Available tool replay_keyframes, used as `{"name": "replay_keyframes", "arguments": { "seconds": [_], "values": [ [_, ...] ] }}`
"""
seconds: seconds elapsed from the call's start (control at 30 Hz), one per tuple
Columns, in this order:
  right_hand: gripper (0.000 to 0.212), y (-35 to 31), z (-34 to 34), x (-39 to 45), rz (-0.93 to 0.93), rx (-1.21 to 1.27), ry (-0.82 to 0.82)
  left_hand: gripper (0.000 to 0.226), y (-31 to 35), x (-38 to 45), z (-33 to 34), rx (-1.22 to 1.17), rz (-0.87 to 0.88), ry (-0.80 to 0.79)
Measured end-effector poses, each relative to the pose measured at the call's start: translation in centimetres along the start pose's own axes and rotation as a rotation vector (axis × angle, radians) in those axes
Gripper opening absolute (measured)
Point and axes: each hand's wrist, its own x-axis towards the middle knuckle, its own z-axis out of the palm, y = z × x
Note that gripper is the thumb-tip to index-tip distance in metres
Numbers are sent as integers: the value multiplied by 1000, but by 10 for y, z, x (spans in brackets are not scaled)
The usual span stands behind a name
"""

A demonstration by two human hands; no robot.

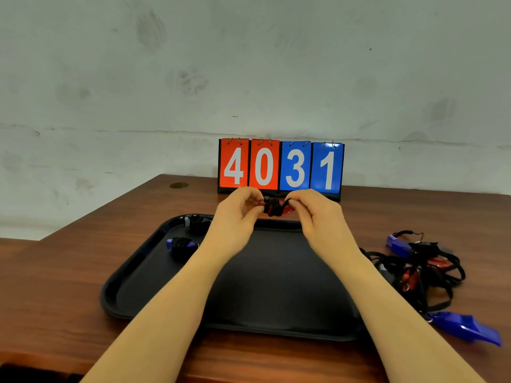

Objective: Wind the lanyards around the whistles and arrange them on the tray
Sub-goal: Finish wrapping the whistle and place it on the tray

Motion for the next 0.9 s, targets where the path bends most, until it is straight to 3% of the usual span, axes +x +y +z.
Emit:
{"name": "replay_keyframes", "arguments": {
  "seconds": [0.23,0.53,0.9],
  "values": [
    [14,0,-5,1,278,318,65,15,5,-3,-1,-22,-4,-90],
    [6,2,-16,6,608,880,46,12,11,-4,-8,-291,-60,-182],
    [9,-5,-15,5,595,1056,-13,12,8,-3,-6,-527,-160,-110]
  ]
}}
